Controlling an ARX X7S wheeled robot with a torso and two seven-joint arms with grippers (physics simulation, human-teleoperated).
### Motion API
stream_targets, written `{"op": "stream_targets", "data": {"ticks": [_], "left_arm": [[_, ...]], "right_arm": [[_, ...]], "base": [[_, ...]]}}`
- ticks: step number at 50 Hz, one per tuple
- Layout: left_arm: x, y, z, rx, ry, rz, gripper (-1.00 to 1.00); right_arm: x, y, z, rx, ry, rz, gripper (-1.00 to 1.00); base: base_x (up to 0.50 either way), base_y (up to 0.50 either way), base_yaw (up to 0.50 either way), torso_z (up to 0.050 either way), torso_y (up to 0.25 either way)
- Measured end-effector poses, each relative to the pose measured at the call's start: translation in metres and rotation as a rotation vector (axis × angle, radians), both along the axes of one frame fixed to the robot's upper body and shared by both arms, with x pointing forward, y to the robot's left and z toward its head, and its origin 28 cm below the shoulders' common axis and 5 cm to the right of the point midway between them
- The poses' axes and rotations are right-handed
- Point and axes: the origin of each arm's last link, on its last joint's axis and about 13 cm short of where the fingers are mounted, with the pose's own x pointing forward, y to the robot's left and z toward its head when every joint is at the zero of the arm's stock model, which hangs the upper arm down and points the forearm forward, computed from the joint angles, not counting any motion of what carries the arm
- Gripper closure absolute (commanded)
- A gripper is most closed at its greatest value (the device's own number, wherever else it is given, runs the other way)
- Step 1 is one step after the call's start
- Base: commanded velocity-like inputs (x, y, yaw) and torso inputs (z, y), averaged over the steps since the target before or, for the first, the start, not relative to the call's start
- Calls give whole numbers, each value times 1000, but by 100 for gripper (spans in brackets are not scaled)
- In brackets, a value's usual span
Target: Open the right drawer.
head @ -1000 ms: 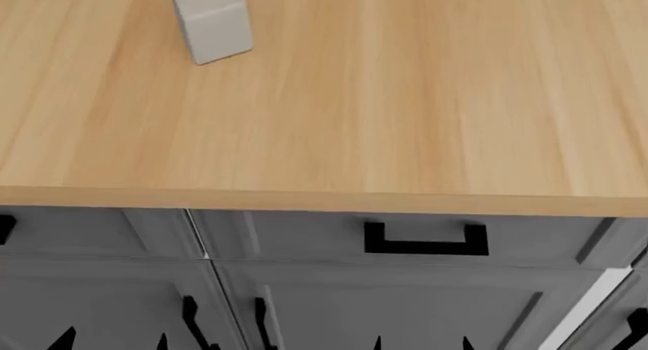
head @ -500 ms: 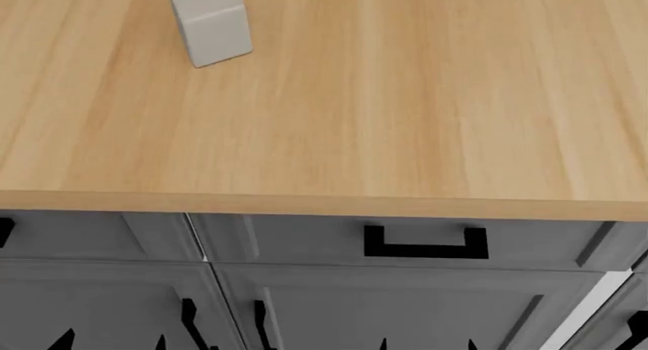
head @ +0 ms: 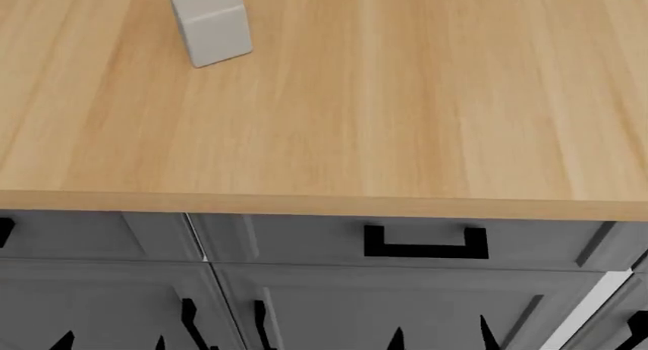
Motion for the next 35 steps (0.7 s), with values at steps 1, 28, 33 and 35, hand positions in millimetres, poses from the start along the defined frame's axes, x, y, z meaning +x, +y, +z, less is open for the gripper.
{"op": "stream_targets", "data": {"ticks": [1,28,33,35], "left_arm": [[0,0,0,-2,1,0,-100],[0,1,0,-24,10,0,-100],[0,1,-1,-25,10,0,-100],[0,1,-1,-25,10,0,-100]], "right_arm": [[1,0,0,-23,1,-1,-100],[10,0,-4,-528,36,-112,-100],[10,0,-4,-550,34,-121,-100],[11,-1,-5,-572,32,-126,-100]], "base": [[0,0,0,0,0],[0,0,0,0,0],[0,0,0,0,0],[0,0,0,0,0]]}}
